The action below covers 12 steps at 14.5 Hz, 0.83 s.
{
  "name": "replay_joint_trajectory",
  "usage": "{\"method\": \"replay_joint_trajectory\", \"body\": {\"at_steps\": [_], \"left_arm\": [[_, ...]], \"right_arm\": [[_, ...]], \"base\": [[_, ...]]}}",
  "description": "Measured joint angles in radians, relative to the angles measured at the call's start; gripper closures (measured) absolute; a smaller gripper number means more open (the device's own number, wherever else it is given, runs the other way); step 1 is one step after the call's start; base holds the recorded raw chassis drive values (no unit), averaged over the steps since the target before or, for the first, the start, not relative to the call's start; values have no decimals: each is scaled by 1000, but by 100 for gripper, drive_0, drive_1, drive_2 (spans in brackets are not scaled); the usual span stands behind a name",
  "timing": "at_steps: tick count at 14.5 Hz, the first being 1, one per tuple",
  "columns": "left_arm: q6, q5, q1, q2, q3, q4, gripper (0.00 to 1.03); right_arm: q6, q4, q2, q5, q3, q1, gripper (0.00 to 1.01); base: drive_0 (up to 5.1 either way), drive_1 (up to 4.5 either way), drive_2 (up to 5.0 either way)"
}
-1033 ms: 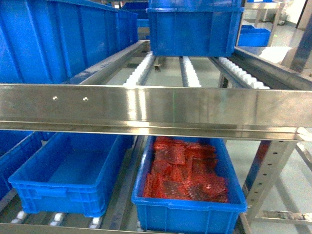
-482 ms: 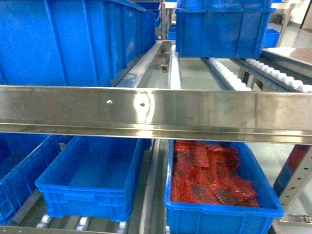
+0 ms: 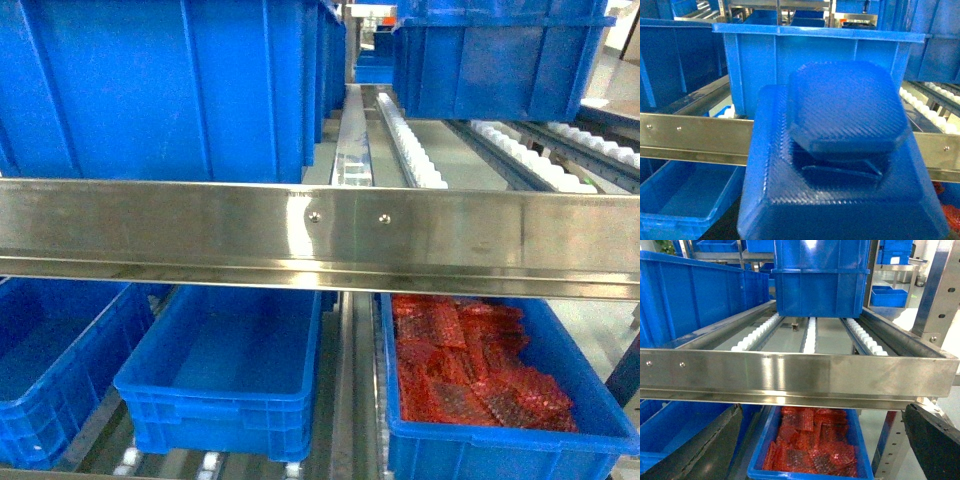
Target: Pick blue part to blue bin on bottom shelf
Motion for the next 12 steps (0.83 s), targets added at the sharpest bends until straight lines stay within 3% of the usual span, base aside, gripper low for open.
{"method": "replay_joint_trajectory", "body": {"at_steps": [12], "left_arm": [[0,0,0,0,1,0,60]], "right_arm": [[1,0,0,3,0,0,3]], "base": [[0,0,0]]}}
